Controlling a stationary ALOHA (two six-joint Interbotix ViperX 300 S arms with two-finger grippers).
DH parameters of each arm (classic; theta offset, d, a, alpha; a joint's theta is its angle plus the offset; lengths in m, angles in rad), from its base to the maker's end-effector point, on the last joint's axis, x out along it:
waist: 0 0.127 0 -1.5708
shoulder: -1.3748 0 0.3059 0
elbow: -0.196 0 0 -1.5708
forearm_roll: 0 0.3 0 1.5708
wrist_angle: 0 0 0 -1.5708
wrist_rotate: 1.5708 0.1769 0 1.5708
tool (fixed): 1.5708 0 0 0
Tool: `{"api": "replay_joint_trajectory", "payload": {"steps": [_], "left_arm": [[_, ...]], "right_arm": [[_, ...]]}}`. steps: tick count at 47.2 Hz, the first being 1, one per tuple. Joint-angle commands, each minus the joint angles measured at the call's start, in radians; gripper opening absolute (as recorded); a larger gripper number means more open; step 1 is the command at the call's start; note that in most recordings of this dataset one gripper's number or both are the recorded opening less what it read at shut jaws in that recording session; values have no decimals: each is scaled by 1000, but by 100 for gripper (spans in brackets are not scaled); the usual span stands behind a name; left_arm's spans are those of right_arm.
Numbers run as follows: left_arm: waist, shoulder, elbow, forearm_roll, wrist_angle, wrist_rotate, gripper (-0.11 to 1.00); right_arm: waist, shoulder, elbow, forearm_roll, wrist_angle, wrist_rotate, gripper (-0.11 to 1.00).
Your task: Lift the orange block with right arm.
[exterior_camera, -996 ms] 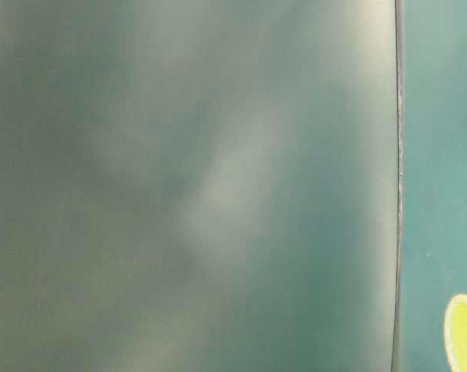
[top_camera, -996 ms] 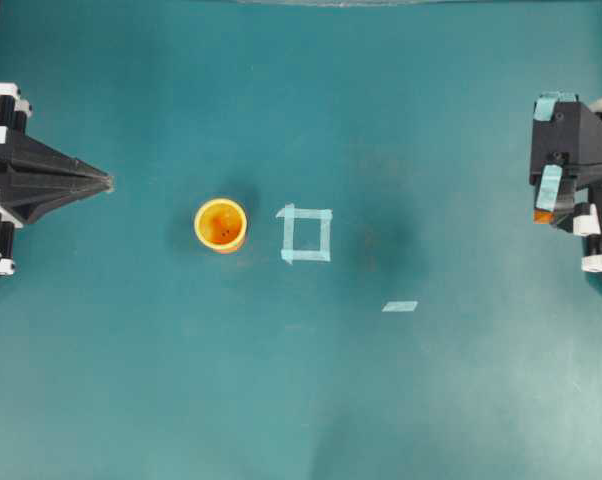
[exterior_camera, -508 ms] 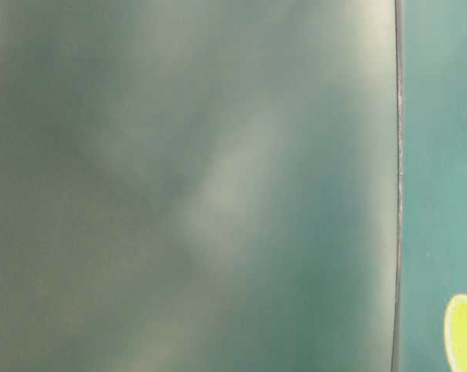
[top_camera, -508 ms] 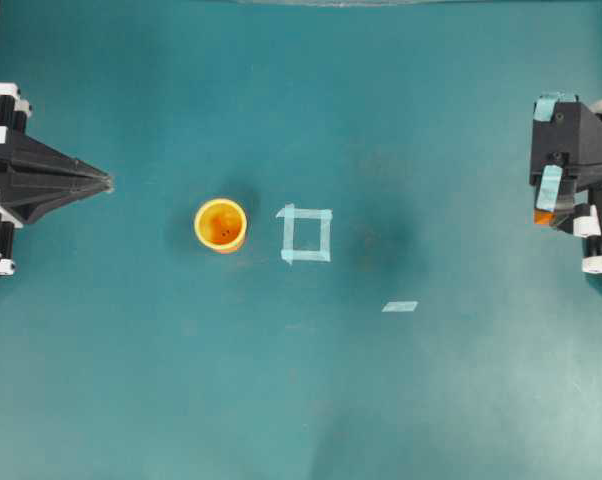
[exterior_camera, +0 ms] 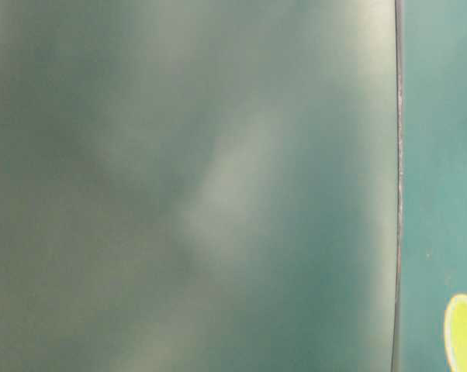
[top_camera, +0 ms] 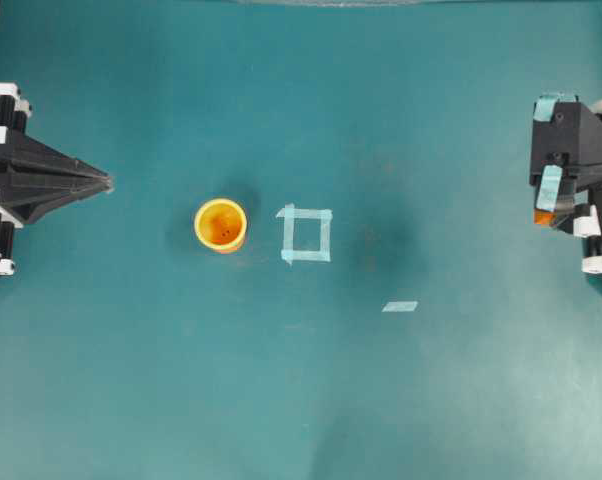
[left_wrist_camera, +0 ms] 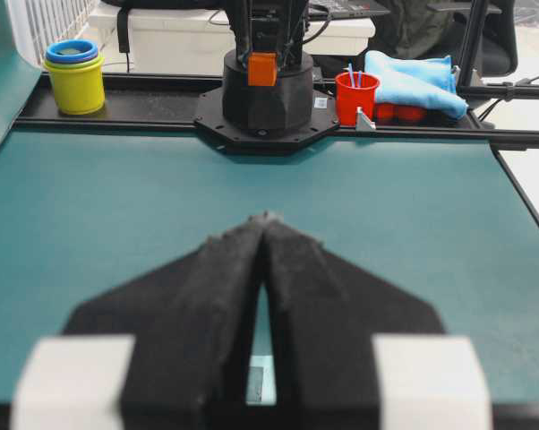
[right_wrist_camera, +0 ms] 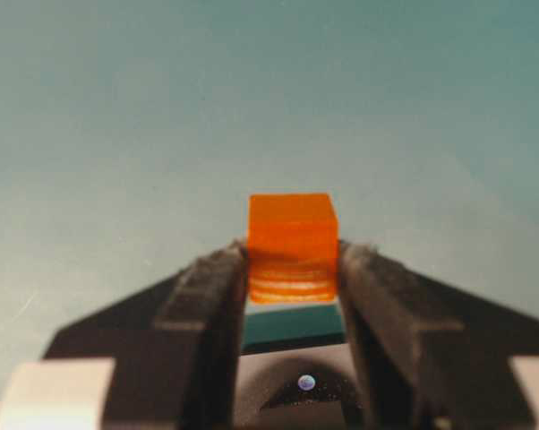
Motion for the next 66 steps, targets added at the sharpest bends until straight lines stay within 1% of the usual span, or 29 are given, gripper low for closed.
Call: {"api": "replay_joint_trajectory", "payload": {"steps": [1, 66], "left_arm": [[2, 5, -31, 2, -5, 0, 1], [2, 5, -31, 2, 12, 0, 1]], "right_arm": [[-2, -3, -26, 3, 0, 2, 40], [-2, -3, -28, 3, 0, 2, 40]]}}
